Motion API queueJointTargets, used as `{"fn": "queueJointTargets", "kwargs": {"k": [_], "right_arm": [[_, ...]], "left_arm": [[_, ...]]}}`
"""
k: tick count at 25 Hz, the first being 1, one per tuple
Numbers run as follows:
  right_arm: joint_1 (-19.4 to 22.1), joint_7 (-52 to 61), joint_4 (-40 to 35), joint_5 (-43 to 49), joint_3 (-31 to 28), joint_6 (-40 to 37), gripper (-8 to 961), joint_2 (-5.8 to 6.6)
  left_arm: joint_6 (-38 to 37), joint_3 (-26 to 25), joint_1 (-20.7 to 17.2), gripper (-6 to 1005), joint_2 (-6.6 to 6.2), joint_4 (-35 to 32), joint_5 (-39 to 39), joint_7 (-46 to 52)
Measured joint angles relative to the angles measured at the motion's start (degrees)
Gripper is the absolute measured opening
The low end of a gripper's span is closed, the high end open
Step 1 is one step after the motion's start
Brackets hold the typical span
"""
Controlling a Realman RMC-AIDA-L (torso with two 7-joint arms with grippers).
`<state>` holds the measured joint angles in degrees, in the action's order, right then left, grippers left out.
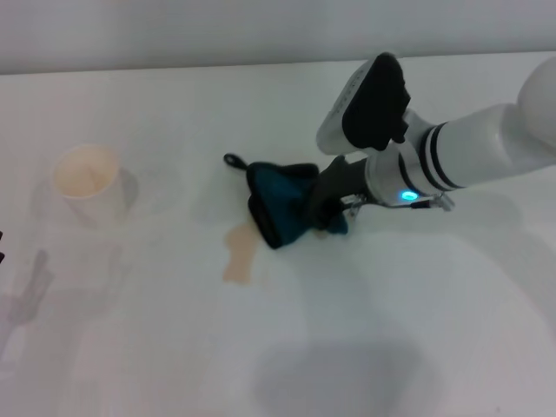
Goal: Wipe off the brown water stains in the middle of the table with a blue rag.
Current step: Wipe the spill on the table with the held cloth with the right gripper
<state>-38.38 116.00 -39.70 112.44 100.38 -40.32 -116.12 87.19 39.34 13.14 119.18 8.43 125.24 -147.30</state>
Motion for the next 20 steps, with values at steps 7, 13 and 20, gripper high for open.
{"fn": "queueJointTargets", "kwargs": {"k": [7,13,20], "right_arm": [[1.4,-0.5,-3.7,-3.0,2.8,-8.0,106,-0.02],[1.4,-3.8,-5.1,-5.8,4.3,-15.1,110,-0.05],[0.7,-5.8,-5.3,-7.4,4.6,-19.1,114,-0.11]], "left_arm": [[0.0,0.0,-0.2,887,0.01,-0.7,0.0,0.0],[0.0,0.0,-0.2,888,0.00,-1.3,0.0,0.2],[-0.2,0.0,0.0,888,0.01,-1.3,0.0,0.2]]}}
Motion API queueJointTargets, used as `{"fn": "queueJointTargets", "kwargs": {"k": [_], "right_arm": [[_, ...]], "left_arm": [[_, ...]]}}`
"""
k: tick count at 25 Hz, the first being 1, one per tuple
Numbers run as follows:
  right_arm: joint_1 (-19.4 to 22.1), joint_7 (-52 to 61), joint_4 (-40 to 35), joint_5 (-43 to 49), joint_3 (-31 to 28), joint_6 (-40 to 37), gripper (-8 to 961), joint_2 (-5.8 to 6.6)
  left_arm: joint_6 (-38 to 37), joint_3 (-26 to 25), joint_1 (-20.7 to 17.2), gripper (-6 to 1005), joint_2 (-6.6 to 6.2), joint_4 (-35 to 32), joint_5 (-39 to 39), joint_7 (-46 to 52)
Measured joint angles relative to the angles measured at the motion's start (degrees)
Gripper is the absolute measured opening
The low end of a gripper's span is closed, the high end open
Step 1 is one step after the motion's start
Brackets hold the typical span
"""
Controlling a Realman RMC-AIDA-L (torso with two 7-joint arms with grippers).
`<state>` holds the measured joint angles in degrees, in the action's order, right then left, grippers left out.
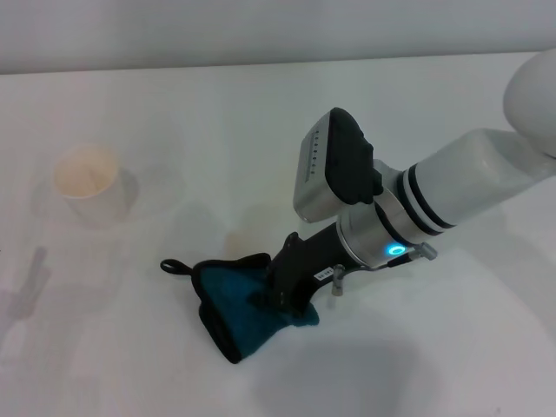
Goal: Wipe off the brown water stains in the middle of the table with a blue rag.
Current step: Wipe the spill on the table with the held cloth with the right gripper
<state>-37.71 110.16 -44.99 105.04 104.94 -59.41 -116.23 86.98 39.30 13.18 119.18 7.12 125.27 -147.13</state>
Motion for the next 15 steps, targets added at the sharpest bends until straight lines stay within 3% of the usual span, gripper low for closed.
{"fn": "queueJointTargets", "kwargs": {"k": [10,15], "right_arm": [[0.2,0.4,0.1,-7.2,10.1,15.6,121,0.02],[0.0,0.6,0.3,-8.4,11.4,19.5,124,0.04]], "left_arm": [[-0.3,0.0,0.1,887,0.00,-0.1,0.1,0.0],[-0.3,0.0,-0.1,888,0.00,-0.1,0.2,0.0]]}}
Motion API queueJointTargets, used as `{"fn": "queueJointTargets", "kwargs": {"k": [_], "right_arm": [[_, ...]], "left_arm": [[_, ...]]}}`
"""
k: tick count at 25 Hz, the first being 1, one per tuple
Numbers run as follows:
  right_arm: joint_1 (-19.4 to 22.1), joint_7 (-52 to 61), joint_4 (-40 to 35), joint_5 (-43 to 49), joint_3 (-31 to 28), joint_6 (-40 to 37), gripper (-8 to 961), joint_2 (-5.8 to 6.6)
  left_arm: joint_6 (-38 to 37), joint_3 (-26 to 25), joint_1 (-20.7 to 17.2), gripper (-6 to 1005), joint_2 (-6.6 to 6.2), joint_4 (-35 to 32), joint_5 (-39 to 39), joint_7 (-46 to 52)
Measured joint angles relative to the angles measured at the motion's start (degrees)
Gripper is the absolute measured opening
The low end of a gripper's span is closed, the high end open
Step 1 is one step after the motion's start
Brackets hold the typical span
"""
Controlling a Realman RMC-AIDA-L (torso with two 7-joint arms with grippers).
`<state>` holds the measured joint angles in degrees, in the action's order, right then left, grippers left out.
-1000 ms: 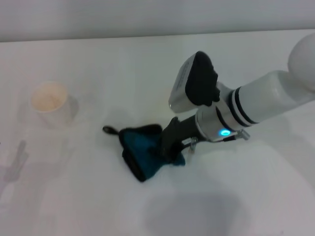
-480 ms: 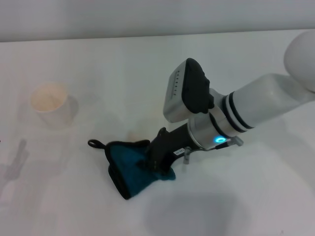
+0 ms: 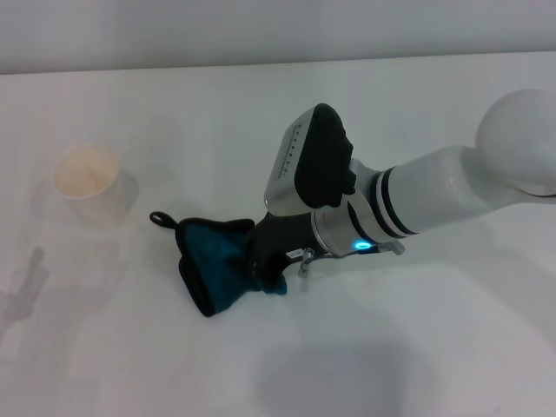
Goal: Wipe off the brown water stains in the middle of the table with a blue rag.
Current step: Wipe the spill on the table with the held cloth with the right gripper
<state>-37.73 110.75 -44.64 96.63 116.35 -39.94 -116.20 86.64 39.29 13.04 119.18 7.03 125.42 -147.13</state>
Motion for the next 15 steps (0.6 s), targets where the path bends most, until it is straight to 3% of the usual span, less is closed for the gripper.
{"fn": "queueJointTargets", "kwargs": {"k": [15], "right_arm": [[-0.3,0.3,4.0,0.2,-2.3,11.4,134,0.22]], "left_arm": [[0.0,0.0,-0.4,887,-0.09,-0.7,0.0,0.0]]}}
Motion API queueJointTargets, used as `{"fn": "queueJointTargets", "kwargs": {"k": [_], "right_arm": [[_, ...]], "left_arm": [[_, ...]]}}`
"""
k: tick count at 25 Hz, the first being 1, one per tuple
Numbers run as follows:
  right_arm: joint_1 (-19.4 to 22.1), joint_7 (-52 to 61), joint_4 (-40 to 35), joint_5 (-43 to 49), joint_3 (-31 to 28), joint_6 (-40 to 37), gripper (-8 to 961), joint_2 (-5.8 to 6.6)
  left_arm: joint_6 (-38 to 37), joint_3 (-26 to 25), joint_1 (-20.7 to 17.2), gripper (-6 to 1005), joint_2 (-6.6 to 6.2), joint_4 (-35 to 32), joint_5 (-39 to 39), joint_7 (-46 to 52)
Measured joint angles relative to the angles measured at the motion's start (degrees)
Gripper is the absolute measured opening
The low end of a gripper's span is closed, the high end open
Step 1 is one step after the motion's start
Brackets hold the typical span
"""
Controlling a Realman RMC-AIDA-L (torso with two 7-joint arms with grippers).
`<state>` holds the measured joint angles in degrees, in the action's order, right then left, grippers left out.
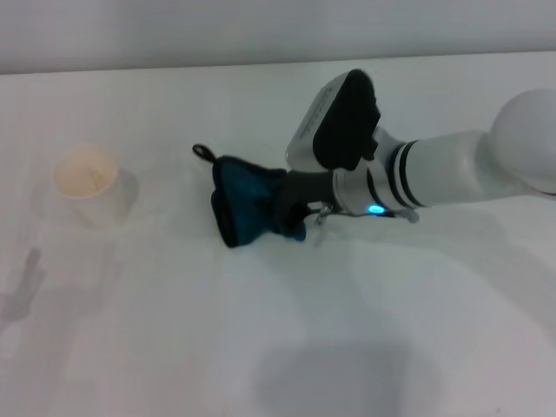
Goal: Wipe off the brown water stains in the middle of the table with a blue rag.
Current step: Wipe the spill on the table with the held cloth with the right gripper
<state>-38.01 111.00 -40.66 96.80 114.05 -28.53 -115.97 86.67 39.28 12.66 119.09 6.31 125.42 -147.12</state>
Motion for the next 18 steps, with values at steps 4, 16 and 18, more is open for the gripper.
{"fn": "queueJointTargets", "kwargs": {"k": [4,16,18], "right_arm": [[-0.1,-0.3,1.1,0.4,-2.2,2.5,136,0.33],[-2.3,-0.3,6.4,3.6,-9.0,6.9,144,0.34],[-2.5,-0.3,6.6,3.6,-9.1,6.2,145,0.21]], "left_arm": [[0.0,0.0,-0.1,888,0.00,-0.2,0.0,0.0],[0.0,0.0,-0.4,887,-0.09,-0.9,0.0,0.4],[0.0,0.0,-0.4,887,-0.09,-1.0,0.0,0.4]]}}
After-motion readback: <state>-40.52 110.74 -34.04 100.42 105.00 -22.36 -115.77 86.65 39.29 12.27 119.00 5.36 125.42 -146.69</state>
